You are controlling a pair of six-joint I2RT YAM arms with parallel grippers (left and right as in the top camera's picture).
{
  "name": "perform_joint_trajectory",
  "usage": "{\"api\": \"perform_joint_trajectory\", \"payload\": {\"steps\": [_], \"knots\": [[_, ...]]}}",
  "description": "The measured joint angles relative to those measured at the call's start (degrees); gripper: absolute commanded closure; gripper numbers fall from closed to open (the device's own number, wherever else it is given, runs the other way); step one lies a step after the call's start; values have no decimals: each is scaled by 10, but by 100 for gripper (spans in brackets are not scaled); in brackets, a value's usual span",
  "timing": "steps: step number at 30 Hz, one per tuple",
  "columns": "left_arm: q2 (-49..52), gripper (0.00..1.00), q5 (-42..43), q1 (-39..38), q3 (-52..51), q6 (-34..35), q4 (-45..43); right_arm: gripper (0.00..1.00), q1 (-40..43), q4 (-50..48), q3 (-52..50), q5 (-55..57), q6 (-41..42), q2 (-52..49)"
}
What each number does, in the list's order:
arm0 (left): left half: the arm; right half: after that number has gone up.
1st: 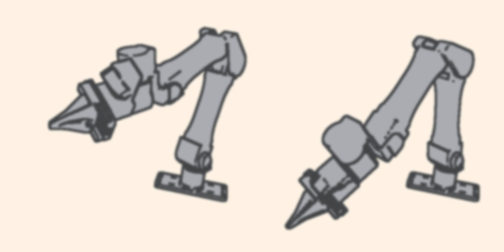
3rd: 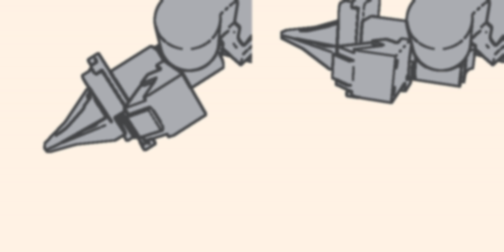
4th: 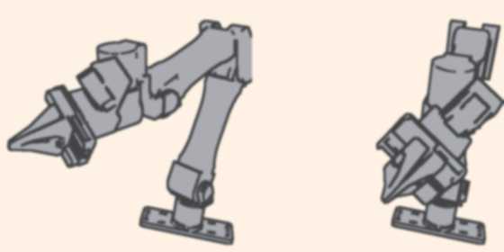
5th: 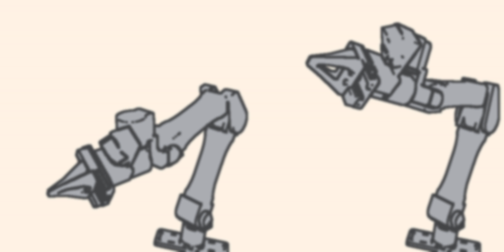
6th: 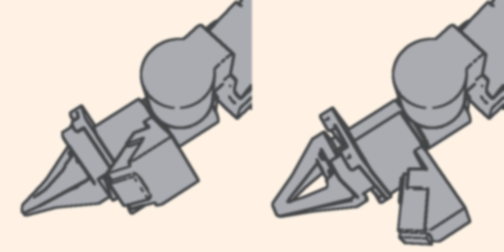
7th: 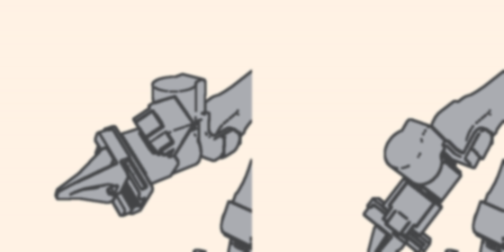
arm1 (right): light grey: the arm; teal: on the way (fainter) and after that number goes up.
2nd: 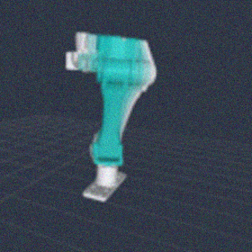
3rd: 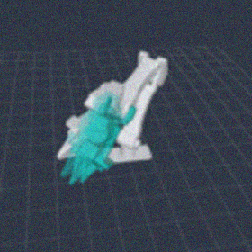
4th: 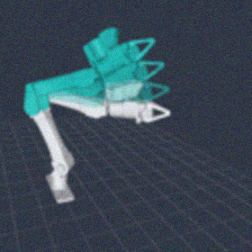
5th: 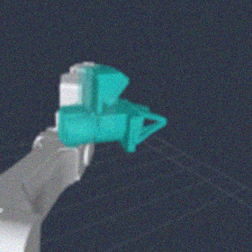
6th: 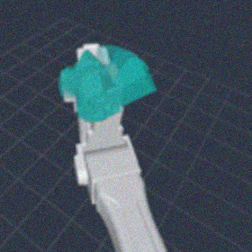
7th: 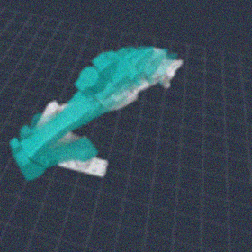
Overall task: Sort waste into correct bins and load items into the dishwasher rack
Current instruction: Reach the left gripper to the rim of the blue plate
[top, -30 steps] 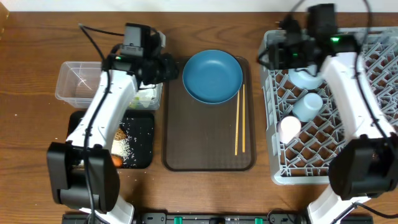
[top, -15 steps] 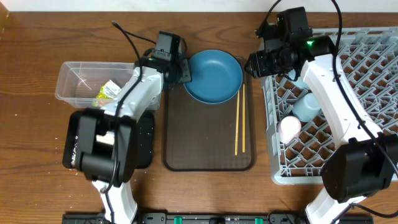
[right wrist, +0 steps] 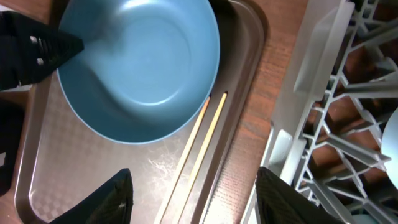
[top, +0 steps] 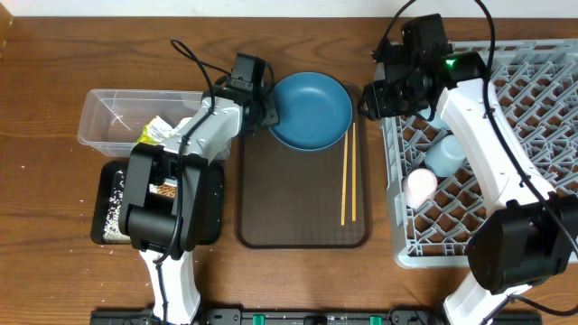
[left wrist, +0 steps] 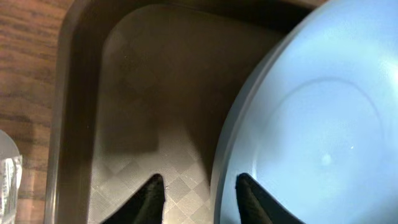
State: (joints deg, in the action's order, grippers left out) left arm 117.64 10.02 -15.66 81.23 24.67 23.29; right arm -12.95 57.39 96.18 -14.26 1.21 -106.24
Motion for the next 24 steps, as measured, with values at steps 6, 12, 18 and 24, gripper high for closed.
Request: {"api": "perform_joint_trajectory", "payload": {"steps": [6, 12, 18, 24], "knots": [[0, 68, -2, -17, 0, 0, -9, 43, 0, -1, 0, 0, 0, 0], [0, 69, -6, -28, 0, 0, -8, 42, 0, 3, 0, 2, 0, 0], [0, 69, -23, -28, 0, 0, -6, 41, 0, 2, 0, 2, -2, 0], [9, 93, -27, -28, 0, 6, -6, 39, 0, 2, 0, 2, -2, 0]]}}
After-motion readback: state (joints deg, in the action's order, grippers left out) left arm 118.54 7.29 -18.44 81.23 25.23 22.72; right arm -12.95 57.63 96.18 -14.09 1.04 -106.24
